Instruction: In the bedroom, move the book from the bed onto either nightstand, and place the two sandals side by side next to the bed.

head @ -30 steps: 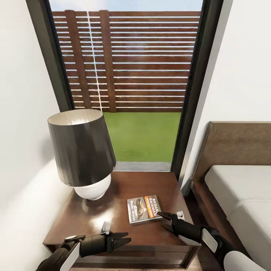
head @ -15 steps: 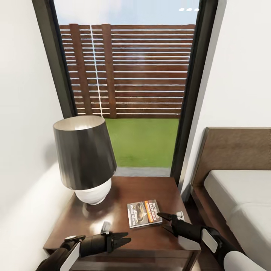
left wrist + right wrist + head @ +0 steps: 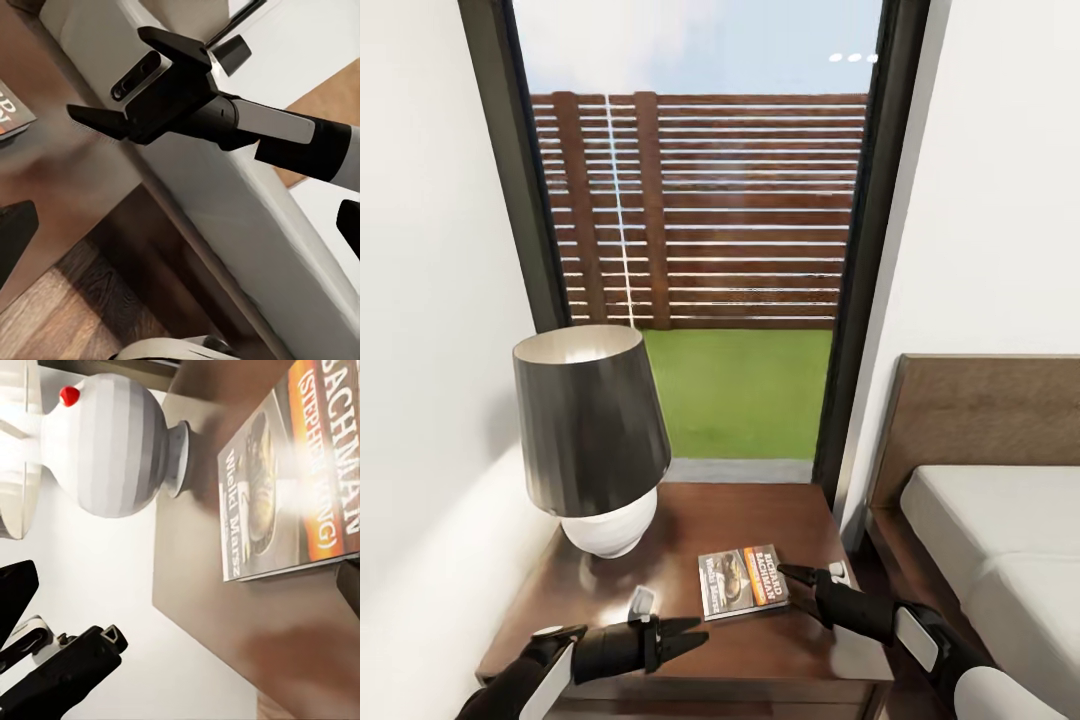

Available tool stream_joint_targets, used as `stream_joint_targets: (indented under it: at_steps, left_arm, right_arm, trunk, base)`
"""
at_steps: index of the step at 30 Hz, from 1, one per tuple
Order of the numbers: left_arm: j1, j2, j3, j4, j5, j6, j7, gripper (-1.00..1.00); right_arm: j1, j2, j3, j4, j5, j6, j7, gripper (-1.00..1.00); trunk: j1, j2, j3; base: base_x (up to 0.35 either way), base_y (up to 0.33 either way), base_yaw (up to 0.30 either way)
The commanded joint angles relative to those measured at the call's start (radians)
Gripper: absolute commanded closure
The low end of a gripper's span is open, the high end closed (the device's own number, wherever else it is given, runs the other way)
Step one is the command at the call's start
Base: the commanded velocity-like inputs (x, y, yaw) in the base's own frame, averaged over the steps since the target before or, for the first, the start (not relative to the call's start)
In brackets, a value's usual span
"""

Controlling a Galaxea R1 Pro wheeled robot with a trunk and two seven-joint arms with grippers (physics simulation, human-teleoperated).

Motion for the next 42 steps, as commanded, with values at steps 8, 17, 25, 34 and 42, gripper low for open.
stream_joint_targets:
  at_steps: [8,17,25,34,42]
  left_arm:
    - [0.0,0.001,-0.005,0.0,0.01,0.01,-0.001,-1.0]
    - [0.0,0.001,-0.005,0.0,0.01,0.01,-0.001,-1.0]
    - [-0.001,0.001,-0.005,0.0,0.01,0.01,-0.001,-1.0]
    - [-0.001,0.001,-0.005,0.0,0.01,0.01,-0.001,-1.0]
    - [0.0,0.001,-0.006,0.0,0.01,0.01,0.001,-1.0]
  right_arm:
    - [-0.001,-0.001,0.008,0.001,-0.01,0.005,0.0,-1.0]
    - [-0.001,-0.001,0.008,0.0,-0.01,0.005,0.0,-1.0]
    - [-0.001,-0.001,0.008,0.0,-0.01,0.005,0.0,-1.0]
    - [-0.001,-0.001,0.008,0.0,-0.01,0.005,0.001,-1.0]
    - [-0.001,-0.001,0.009,0.0,-0.01,0.004,0.0,-1.0]
  trunk:
    - [-0.031,0.056,0.024]
    - [-0.065,0.119,0.052]
    - [-0.096,0.175,0.077]
    - [-0.131,0.238,0.106]
    - [-0.161,0.294,0.131]
  base:
    - [0.0,0.0,0.0]
    - [0.0,0.0,0.0]
    - [0.0,0.0,0.0]
    - [0.0,0.0,0.0]
    - [0.0,0.0,0.0]
